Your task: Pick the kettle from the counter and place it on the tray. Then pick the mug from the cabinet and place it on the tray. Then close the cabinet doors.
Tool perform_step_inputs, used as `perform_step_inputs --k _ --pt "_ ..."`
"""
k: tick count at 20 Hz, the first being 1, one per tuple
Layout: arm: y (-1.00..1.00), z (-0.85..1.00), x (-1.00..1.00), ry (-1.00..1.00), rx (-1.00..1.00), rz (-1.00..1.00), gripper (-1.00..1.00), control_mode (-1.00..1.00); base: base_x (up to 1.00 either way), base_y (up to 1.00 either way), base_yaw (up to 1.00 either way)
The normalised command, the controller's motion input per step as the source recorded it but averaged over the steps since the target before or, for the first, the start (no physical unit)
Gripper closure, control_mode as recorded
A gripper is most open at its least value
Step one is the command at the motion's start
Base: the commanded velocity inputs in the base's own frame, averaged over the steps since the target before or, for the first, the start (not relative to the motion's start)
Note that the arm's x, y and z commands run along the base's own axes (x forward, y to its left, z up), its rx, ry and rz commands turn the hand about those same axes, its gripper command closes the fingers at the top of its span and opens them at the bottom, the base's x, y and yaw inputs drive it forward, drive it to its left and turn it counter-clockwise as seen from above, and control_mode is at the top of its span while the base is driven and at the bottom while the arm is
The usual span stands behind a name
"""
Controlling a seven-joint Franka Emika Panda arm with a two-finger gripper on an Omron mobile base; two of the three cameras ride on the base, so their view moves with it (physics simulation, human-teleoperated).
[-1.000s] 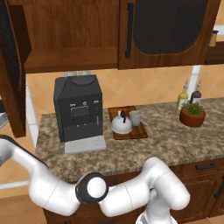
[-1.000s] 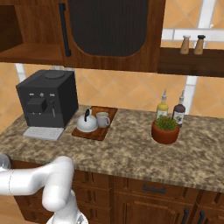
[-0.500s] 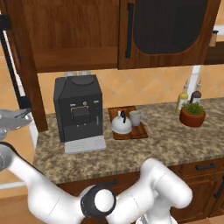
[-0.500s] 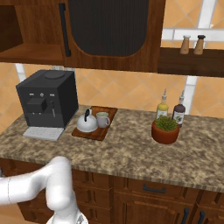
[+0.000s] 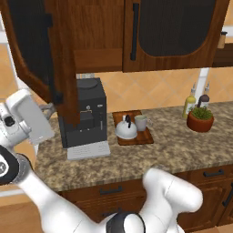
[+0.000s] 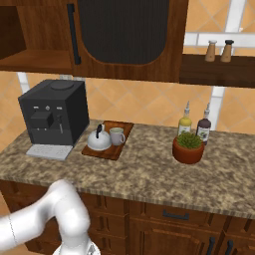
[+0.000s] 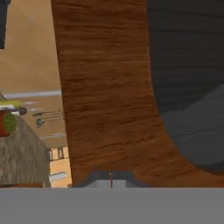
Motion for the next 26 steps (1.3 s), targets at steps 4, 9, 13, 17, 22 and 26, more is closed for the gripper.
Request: perform_step_inputs --k 4,9,13,17,22,26 --pt "-0.70 0.08 0.31 0.69 -0.05 0.02 1.00 -1.00 0.00 0.00 0.00" --pt "-0.55 0.20 0.37 0.60 -0.01 0.04 1.00 -1.00 0.00 0.00 0.00" --pt "-0.35 0.21 0.71 0.46 0.00 0.15 1.00 -1.00 0.00 0.00 0.00" --pt "-0.11 0.28 0.54 0.25 0.00 0.19 1.00 -1.00 0.00 0.00 0.00" --pt "0.00 0.26 0.40 0.06 0.00 0.30 1.00 -1.00 0.00 0.00 0.00" --pt "-0.10 0.29 0.56 0.05 0.00 0.42 1.00 -1.00 0.00 0.00 0.00"
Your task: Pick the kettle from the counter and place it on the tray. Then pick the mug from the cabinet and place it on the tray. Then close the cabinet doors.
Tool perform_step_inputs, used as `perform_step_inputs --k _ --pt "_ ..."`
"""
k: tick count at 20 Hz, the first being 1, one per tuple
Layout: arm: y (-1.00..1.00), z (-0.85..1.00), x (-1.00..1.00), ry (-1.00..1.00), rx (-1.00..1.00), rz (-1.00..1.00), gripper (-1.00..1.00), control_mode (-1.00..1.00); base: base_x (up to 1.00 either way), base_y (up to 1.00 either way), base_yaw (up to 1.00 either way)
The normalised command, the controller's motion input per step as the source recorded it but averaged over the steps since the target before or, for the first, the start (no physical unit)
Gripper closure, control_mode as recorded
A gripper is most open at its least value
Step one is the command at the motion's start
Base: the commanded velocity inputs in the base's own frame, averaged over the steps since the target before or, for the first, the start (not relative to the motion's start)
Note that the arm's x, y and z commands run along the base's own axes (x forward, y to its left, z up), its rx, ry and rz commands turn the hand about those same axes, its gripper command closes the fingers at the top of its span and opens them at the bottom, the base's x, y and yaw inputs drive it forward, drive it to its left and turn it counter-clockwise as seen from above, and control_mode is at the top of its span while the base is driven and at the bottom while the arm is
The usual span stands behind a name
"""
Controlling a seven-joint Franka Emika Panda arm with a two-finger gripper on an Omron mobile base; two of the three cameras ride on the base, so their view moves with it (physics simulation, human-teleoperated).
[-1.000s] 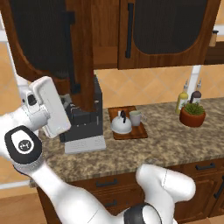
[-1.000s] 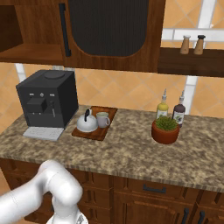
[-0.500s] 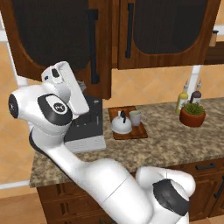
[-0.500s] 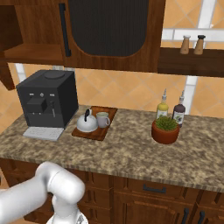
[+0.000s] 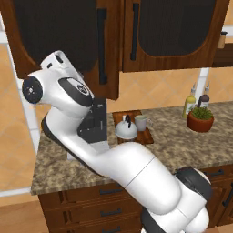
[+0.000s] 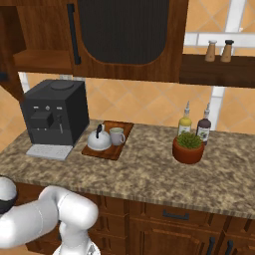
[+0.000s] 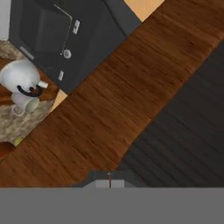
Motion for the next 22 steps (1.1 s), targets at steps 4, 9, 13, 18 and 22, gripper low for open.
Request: perform_step_inputs --k 4,9,13,18,22 --pt "-0.34 0.12 1.00 0.17 0.00 0.39 1.00 -1.00 0.00 0.00 0.00" --pt "-0.33 0.00 1.00 0.16 0.00 0.32 1.00 -1.00 0.00 0.00 0.00" --pt "-0.11 0.00 1.00 0.06 0.00 0.28 1.00 -1.00 0.00 0.00 0.00" --pt "-0.02 0.00 0.82 0.00 0.00 0.11 1.00 -1.00 0.00 0.00 0.00" --pt "0.00 0.00 0.66 -0.03 0.00 0.00 1.00 -1.00 0.00 0.00 0.00"
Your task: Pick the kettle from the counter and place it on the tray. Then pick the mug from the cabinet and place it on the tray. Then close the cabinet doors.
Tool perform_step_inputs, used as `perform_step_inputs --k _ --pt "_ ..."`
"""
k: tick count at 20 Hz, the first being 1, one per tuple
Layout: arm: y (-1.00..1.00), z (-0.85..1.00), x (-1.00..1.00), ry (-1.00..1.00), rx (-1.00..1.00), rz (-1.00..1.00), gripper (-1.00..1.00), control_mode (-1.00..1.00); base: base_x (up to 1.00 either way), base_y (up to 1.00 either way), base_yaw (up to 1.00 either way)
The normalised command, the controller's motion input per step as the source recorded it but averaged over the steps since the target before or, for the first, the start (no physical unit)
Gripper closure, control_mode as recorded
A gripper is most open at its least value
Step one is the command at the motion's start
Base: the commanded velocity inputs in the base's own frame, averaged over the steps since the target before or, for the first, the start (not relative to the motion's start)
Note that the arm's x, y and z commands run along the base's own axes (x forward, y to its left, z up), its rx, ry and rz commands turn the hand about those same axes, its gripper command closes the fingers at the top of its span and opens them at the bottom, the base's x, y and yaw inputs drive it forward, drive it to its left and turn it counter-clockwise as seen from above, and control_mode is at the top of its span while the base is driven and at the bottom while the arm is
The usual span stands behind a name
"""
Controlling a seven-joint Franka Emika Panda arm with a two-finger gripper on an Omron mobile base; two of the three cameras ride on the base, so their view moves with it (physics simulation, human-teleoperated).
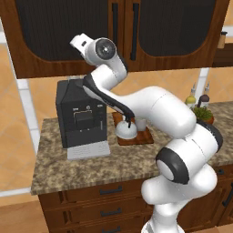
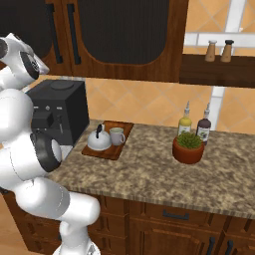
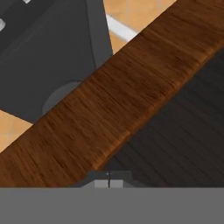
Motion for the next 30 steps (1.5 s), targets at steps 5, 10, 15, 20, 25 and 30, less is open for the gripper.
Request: perform_step_inputs --k 5,10,15,20,25,30 --pt "0.04 0.00 0.61 0.00 0.00 0.00 1.00 -1.00 0.00 0.00 0.00" --pt "0.06 -0.11 0.60 0.00 0.00 -0.01 1.00 -1.00 0.00 0.00 0.00" --pt "0.06 -0.28 0.72 0.00 -0.01 -0.07 1.00 -1.00 0.00 0.00 0.00" --pt "0.10 -0.49 0.92 0.00 -0.11 -0.24 1.00 -1.00 0.00 0.00 0.00" --pt "0.00 -0.61 1.00 0.00 -0.09 -0.20 1.00 -1.00 0.00 0.00 0.00" --pt "-0.18 -0.80 1.00 -0.02 -0.04 -0.09 1.00 -1.00 0.00 0.00 0.00"
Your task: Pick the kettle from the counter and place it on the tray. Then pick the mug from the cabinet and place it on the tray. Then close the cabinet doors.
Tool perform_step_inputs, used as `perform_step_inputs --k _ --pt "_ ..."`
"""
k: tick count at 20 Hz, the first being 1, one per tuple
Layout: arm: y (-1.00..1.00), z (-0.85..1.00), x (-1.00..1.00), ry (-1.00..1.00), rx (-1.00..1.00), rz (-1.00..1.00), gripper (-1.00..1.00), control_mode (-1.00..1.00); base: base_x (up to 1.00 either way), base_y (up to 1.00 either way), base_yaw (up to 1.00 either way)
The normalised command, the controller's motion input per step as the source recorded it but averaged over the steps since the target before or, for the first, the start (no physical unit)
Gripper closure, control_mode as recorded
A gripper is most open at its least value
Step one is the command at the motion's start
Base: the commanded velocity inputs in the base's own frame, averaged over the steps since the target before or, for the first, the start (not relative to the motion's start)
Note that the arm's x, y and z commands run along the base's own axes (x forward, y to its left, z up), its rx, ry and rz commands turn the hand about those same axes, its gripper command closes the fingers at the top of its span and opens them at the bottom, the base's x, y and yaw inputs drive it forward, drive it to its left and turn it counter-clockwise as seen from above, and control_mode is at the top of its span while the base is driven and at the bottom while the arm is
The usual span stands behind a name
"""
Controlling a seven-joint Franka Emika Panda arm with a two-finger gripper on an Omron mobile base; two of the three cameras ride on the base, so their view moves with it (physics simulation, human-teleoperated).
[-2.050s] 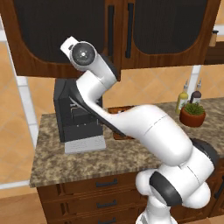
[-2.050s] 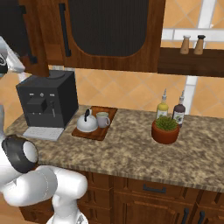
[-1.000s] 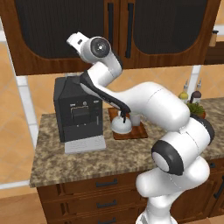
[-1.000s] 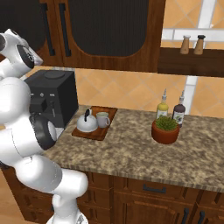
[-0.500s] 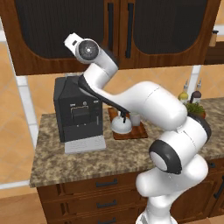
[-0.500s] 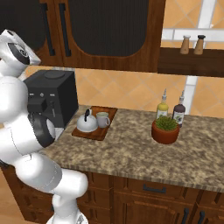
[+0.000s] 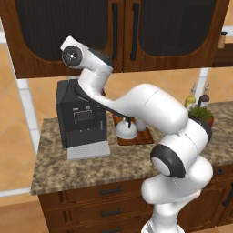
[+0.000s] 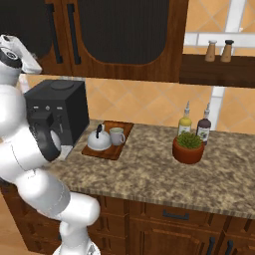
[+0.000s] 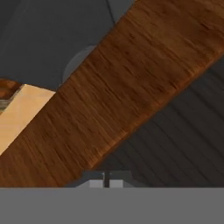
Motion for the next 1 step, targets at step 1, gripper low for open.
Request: perform_step_inputs --k 1 --pt "-0.31 -0.84 1.00 -0.02 -0.02 -0.06 1.00 -1.00 0.00 0.00 0.00"
